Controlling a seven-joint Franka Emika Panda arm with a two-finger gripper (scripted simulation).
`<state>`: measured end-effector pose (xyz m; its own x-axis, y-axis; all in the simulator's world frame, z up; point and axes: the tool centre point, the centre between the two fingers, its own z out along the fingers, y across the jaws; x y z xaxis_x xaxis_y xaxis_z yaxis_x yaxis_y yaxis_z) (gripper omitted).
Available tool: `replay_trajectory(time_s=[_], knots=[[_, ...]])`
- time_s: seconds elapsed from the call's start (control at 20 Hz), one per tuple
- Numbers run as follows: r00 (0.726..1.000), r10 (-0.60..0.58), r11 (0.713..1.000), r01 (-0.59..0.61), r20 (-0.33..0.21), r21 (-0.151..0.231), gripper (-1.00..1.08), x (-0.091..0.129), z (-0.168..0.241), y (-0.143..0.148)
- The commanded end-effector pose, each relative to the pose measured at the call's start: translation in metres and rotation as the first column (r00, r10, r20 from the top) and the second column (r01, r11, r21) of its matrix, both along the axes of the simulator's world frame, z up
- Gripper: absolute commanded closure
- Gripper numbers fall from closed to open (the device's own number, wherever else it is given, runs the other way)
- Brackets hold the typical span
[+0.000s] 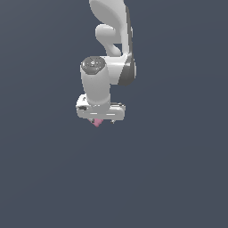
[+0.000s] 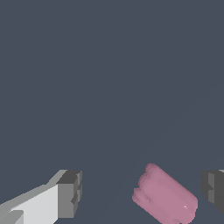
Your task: Pick up the object and move it to a goal position.
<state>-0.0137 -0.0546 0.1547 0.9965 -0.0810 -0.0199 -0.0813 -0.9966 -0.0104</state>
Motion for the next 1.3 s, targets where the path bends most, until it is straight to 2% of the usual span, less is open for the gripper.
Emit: replay_trajectory(time_s=[0.0,0.45,0.85,1.25], knots=[[1.0,0.0,1.0,0.0,0.0,0.0,-0.92,0.0,0.0,0.0],[1.0,-0.02,1.0,0.02,0.007,-0.023,-0.92,-0.004,0.009,-0.034],[1.0,-0.003,1.0,0.003,0.007,-0.023,-0.92,-0.005,0.007,-0.034],[0.996,0.087,0.996,-0.087,0.006,-0.023,-0.92,-0.016,-0.005,-0.04]])
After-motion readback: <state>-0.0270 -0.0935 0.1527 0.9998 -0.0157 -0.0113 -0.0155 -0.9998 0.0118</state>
